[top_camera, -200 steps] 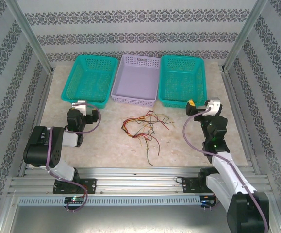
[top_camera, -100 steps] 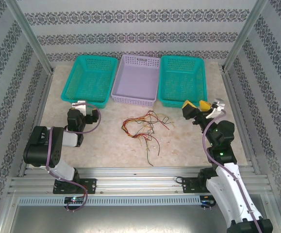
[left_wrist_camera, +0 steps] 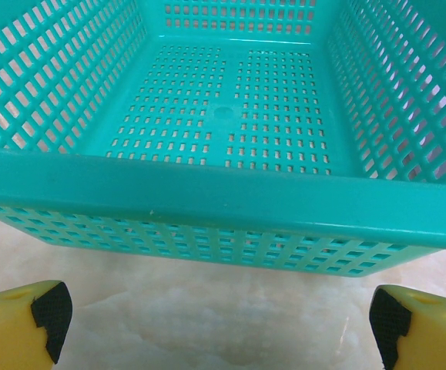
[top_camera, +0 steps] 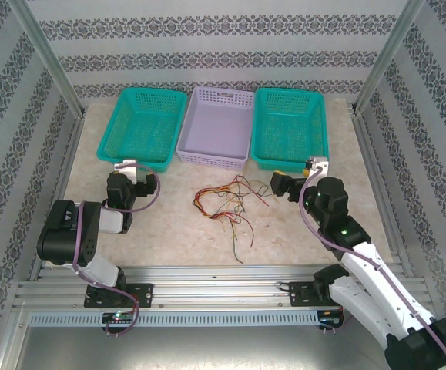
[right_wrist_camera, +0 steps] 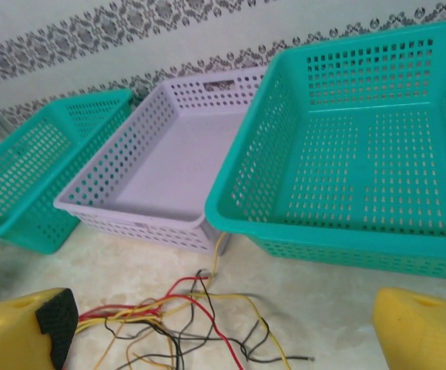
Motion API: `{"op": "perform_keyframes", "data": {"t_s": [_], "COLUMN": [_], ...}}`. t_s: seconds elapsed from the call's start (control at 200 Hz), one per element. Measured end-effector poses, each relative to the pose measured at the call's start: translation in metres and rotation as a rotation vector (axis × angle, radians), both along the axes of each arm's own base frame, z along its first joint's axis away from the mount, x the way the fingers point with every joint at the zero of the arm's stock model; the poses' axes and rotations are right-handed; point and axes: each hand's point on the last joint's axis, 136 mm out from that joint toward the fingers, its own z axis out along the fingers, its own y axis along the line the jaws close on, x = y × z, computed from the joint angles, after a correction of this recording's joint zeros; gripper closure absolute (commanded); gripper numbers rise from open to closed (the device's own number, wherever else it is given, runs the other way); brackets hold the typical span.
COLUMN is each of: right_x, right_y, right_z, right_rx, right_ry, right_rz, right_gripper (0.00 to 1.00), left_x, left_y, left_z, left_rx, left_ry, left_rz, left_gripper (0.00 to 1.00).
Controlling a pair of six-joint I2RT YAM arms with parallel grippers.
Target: Untangle the cables
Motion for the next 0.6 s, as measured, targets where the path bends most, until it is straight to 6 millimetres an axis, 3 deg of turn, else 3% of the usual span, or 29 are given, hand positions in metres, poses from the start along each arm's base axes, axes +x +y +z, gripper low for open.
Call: {"op": "perform_keyframes", "data": {"t_s": [0.21,0.445,0.6], "right_x": [0.0,-0.011,-0.019], "right_y": [0.011,0.052,0.076], "right_z": [-0.019,-0.048,-0.056], "right_rx": [-0.057,-0.148,-0.181], "right_ry": [0.052,0.144,0.175], "right_rz": [0.039,0.188,0.27], "right_gripper": [0.02,0.02,0.02], "left_x": [0.0,-0.001,-0.017], "left_y": [0.0,0.003,0.011], "left_z": [0.0,0.0,0.008], "left_rx": [0.0,0.005,0.012], "left_ry": [0.0,0.0,-0.032], "left_rz": [0.0,0.019,0.065], "left_gripper": [0.0,0.0,0.0]}}
